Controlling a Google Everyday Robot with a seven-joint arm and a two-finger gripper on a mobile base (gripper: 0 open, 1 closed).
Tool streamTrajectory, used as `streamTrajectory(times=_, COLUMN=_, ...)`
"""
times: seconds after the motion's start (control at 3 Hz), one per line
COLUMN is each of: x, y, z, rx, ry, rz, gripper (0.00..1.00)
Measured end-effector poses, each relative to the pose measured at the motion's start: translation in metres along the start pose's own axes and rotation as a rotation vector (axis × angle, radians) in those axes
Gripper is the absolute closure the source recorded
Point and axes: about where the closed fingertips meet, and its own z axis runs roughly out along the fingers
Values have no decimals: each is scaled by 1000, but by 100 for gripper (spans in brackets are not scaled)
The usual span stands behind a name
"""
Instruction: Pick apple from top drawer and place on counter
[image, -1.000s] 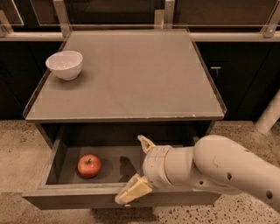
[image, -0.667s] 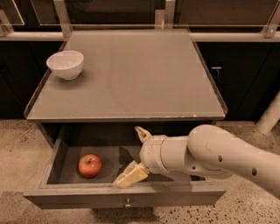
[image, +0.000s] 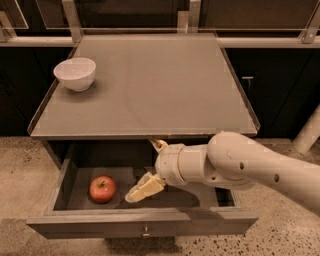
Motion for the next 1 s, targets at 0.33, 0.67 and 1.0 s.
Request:
streamTrajectory(times=0.33, x=7, y=3, z=-1, rx=33, ry=6, rz=15, gripper=0)
streamTrajectory(times=0.67, x=19, y=4, z=14, rx=53, ry=0, rz=33, gripper=0)
streamTrajectory(times=1.0, x=35, y=5, z=31, rx=53, ry=-1, rz=65, gripper=0)
